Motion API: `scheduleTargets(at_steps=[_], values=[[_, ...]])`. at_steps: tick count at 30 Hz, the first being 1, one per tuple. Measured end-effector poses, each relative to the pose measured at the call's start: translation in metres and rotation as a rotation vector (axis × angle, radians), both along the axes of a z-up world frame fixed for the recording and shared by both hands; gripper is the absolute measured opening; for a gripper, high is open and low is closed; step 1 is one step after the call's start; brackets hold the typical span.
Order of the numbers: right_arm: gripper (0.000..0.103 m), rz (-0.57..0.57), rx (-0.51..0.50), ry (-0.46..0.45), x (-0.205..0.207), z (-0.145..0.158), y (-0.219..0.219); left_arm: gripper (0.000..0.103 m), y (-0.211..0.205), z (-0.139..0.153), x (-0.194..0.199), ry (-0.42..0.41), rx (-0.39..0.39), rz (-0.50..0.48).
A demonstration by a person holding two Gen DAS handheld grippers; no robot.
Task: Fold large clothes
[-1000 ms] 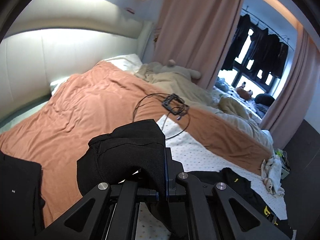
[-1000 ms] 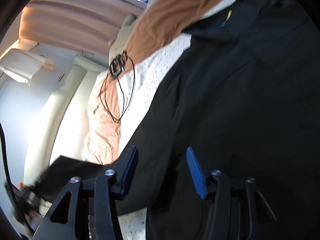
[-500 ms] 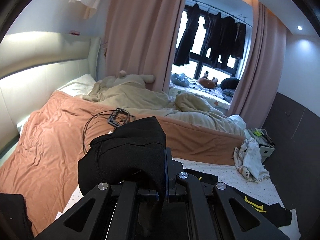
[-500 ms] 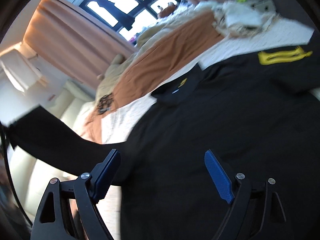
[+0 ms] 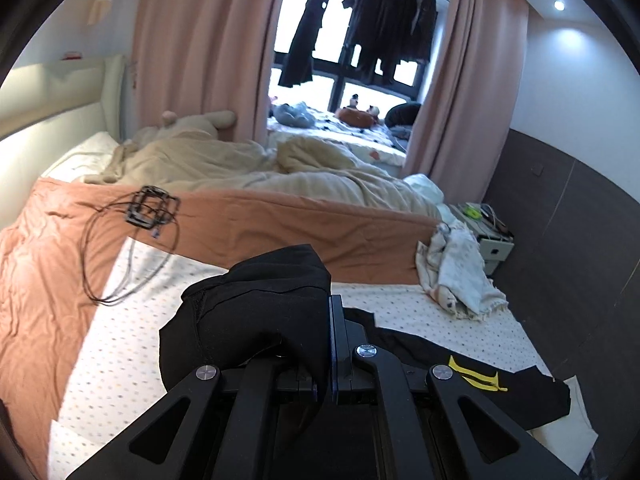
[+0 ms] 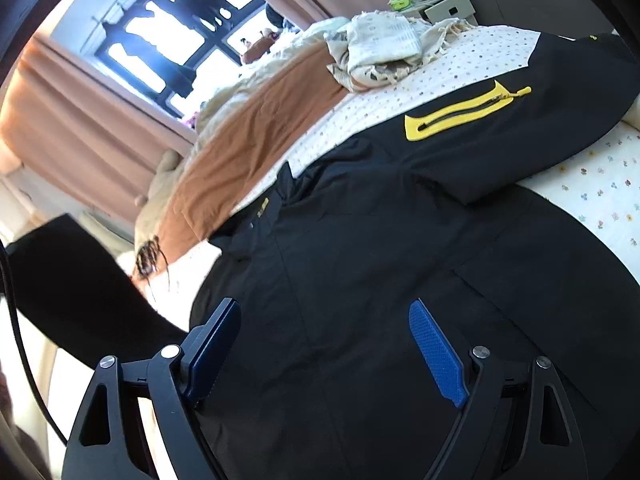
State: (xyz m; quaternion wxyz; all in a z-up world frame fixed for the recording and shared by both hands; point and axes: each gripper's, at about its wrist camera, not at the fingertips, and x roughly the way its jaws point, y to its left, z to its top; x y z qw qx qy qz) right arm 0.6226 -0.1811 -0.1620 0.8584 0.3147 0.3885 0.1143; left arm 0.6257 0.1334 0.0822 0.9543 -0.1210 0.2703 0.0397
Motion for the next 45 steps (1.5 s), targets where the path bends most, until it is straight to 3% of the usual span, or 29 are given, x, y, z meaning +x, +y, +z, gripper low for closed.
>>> scheduleTargets(at_steps=[3,7,10,13,15,17,19,22,28,35,41,43,45], values=[[0.087,-0.032,0.019,0.033,0.005,-0.008,-0.013,0.003,-0.030,-0.021,0.027,0.041,0.000,-0.042],[0.087,-0.120,0.100,0.170,0.010,-0.039,-0.045,0.003,-0.061,-0.064,0.065,0.130,-0.004,-0.097],[0.087,-0.205,0.130,0.213,0.007,-0.053,-0.071,0.005,-0.076,-0.103,0.093,0.241,-0.061,-0.144],[0.087,-0.265,0.126,0.213,0.008,-0.054,-0.092,0.030,-0.088,-0.150,0.115,0.404,-0.172,-0.215],[0.087,-0.303,0.136,0.218,0.008,-0.057,-0.103,0.059,-0.095,-0.179,0.119,0.475,-0.229,-0.230],[0.087,-0.313,0.145,0.223,0.008,-0.059,-0.105,0.069,-0.102,-0.197,0.114,0.495,-0.266,-0.242],[0.087,-0.304,0.158,0.228,0.008,-0.060,-0.102,0.072,-0.104,-0.207,0.104,0.514,-0.309,-0.263],[0.087,-0.276,0.174,0.224,0.013,-0.060,-0.096,0.082,-0.103,-0.210,0.081,0.508,-0.325,-0.275],[0.087,-0.227,0.127,0.174,0.012,-0.044,-0.079,0.083,-0.064,-0.202,0.028,0.389,-0.414,-0.260],[0.087,-0.128,0.033,0.111,0.020,-0.027,-0.041,0.083,-0.019,-0.201,-0.022,0.283,-0.290,-0.113],[0.086,0.004,-0.110,0.077,0.028,-0.022,0.016,0.083,0.029,-0.214,-0.049,0.241,-0.336,0.010],[0.086,0.036,-0.178,0.060,0.027,-0.017,0.036,0.082,0.042,-0.219,-0.058,0.200,-0.318,0.024],[0.086,0.057,-0.218,0.045,0.025,-0.015,0.051,0.066,0.055,-0.224,-0.060,0.220,-0.285,0.021]])
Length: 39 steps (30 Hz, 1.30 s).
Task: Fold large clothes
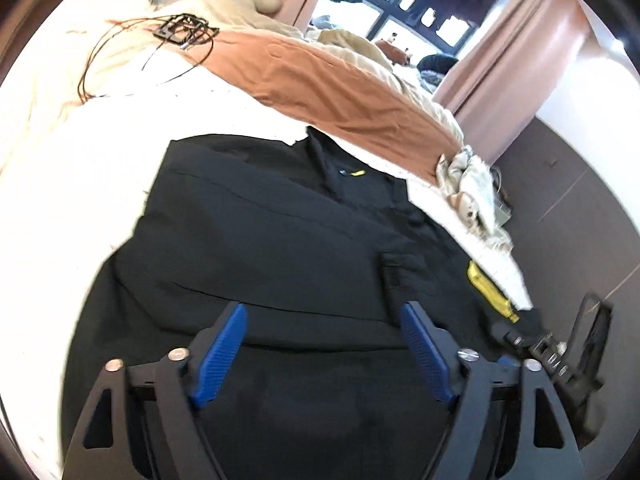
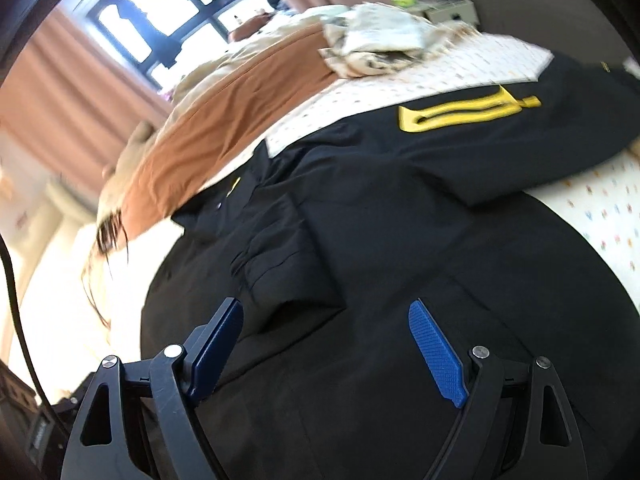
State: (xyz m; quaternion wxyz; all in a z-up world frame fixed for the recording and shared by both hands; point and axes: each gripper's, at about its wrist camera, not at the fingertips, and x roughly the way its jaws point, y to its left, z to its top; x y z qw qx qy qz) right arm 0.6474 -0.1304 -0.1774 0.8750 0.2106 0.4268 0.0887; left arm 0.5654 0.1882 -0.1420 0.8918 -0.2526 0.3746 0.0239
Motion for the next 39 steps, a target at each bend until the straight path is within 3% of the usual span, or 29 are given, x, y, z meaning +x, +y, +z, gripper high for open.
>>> scheduleTargets(at_steps=[2,7,14,18,23,26,31,34,35,39], values=[[0.086,0.041,-0.056,-0.026,-0.003,0.002,0.021,0.059,0.017,-0.002,-0.006,0.018,-0.011,0.020],[0.086,0.127,-0.245,-0.043,-0.006,-0.003,0.072,0.059,0.052,-0.008,-0.023,0.032,0.022,0.107],[0.086,0.203,-0.380,-0.037,-0.005,-0.012,0.115,0.059,0.086,-0.005,-0.036,0.004,-0.082,0.145],[0.086,0.259,-0.565,-0.053,0.006,-0.016,0.142,0.059,0.099,0.002,-0.047,-0.017,-0.070,0.175],[0.086,0.336,-0.782,-0.022,0.028,-0.036,0.165,0.059,0.117,-0.001,-0.058,-0.035,-0.162,0.214],[0.086,0.347,-0.876,0.007,0.042,-0.049,0.167,0.059,0.120,0.002,-0.063,-0.049,-0.185,0.212],[0.086,0.270,-0.961,0.027,0.062,-0.044,0.147,0.059,0.123,0.004,-0.068,-0.065,-0.202,0.219],[0.086,0.165,-1.240,-0.068,0.062,-0.027,0.133,0.059,0.119,0.005,-0.066,-0.041,-0.152,0.229],[0.086,0.152,-1.269,-0.081,0.062,-0.019,0.126,0.059,0.115,0.007,-0.065,-0.042,-0.134,0.220],[0.086,0.096,-1.189,-0.072,0.063,0.021,0.084,0.059,0.102,0.011,-0.062,-0.053,-0.133,0.181]])
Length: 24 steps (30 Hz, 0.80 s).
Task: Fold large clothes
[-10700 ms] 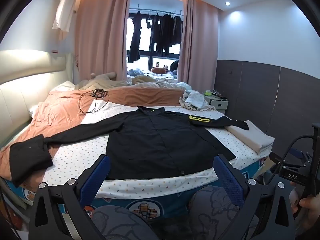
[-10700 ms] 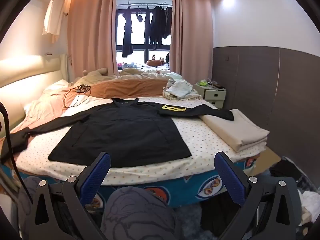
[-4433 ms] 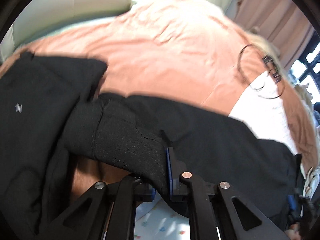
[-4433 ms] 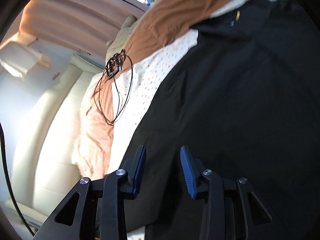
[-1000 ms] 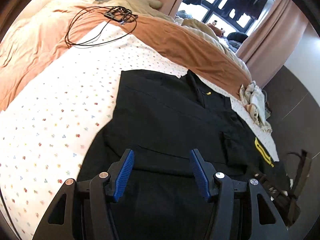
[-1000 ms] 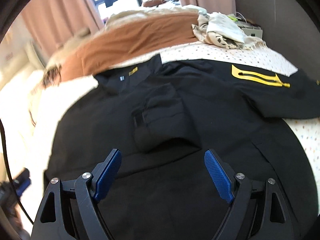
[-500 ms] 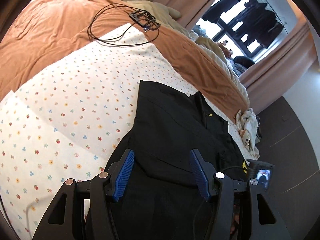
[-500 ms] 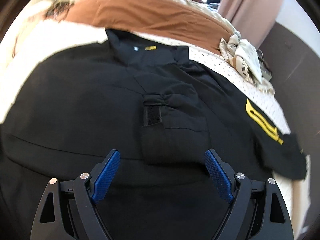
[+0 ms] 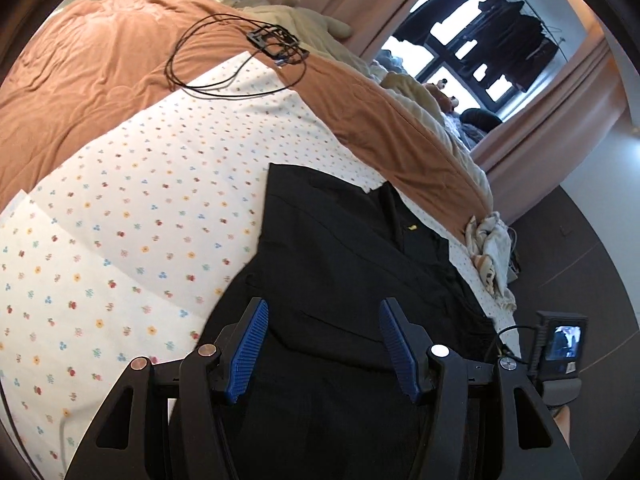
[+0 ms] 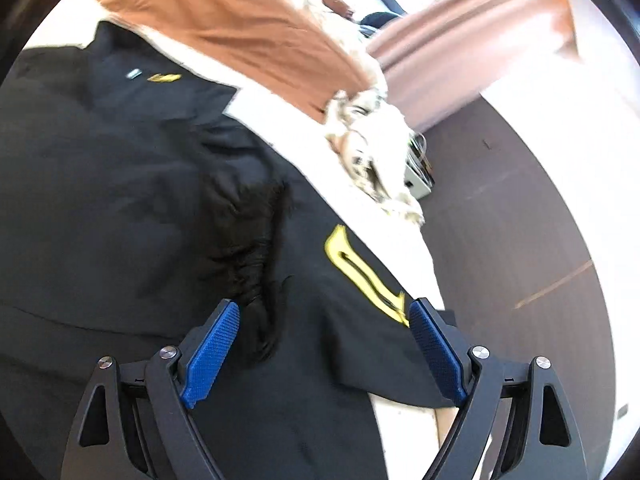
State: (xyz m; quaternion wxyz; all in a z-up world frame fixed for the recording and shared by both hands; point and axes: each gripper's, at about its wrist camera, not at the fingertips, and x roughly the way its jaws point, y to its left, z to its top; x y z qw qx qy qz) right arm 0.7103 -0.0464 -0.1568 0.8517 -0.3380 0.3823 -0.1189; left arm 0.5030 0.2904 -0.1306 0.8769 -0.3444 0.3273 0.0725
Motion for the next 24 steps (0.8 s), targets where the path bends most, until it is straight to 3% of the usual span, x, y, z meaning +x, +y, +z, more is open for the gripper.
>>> scheduleTargets(at_steps=[5,10,14,20,24], values=[[0.086,-0.058,0.150,0.011,-0.007,0.036,-0.066,0.060,-0.024,0.008,0.006,0.006,0.071,-0.060],[0.086,-0.084,0.298,0.015,-0.016,0.047,-0.128,0.067,-0.045,0.005,0.017,0.033,0.061,-0.099],[0.086,-0.127,0.430,0.026,-0.018,0.042,-0.180,0.087,-0.064,0.004,0.025,0.000,0.037,-0.145],[0.082,-0.214,0.681,0.021,-0.013,0.026,-0.261,0.101,-0.095,0.008,0.036,0.001,0.123,-0.158],[0.074,-0.250,0.834,0.016,-0.007,0.007,-0.307,0.102,-0.112,0.004,0.041,0.027,0.188,-0.151]])
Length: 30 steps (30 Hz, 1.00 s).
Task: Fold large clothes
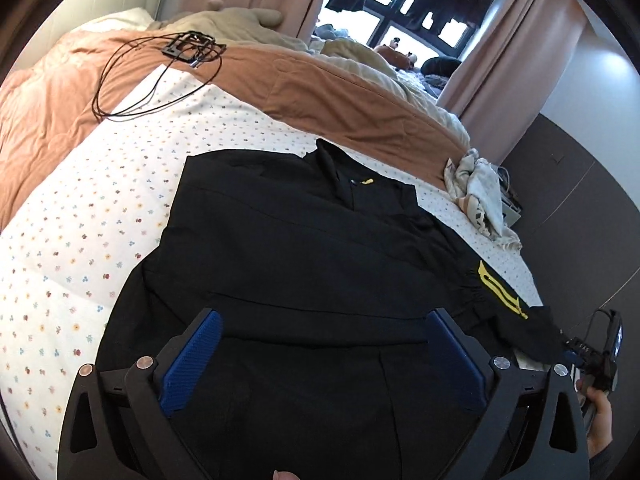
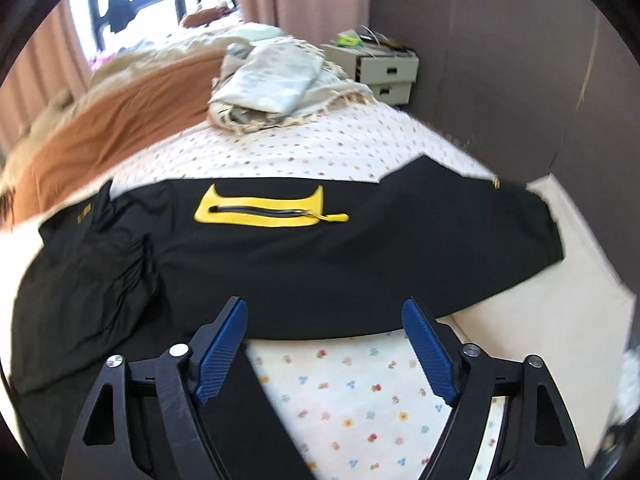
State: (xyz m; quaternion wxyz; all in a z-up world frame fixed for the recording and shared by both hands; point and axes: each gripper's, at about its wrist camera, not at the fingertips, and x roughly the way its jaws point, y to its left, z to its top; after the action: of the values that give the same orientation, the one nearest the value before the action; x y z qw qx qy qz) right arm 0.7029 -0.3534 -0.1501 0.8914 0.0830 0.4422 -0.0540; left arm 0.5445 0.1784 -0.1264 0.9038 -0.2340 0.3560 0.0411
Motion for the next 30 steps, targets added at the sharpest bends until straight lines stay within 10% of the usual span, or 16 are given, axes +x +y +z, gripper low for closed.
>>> scheduleTargets(at_steps=[12,30], values=[[0.062,-0.124,0.264,-0.052,0.016,-0.067,-0.066,0.102,-0.024,-0.013,0.009,-0.002,0.015,0.031],[0.050,-0.264,0.337,0.019,0.012,-0.084,-0.079,0.102,-0.013,-0.018,0.004,-0.012,-0.043,0.054]])
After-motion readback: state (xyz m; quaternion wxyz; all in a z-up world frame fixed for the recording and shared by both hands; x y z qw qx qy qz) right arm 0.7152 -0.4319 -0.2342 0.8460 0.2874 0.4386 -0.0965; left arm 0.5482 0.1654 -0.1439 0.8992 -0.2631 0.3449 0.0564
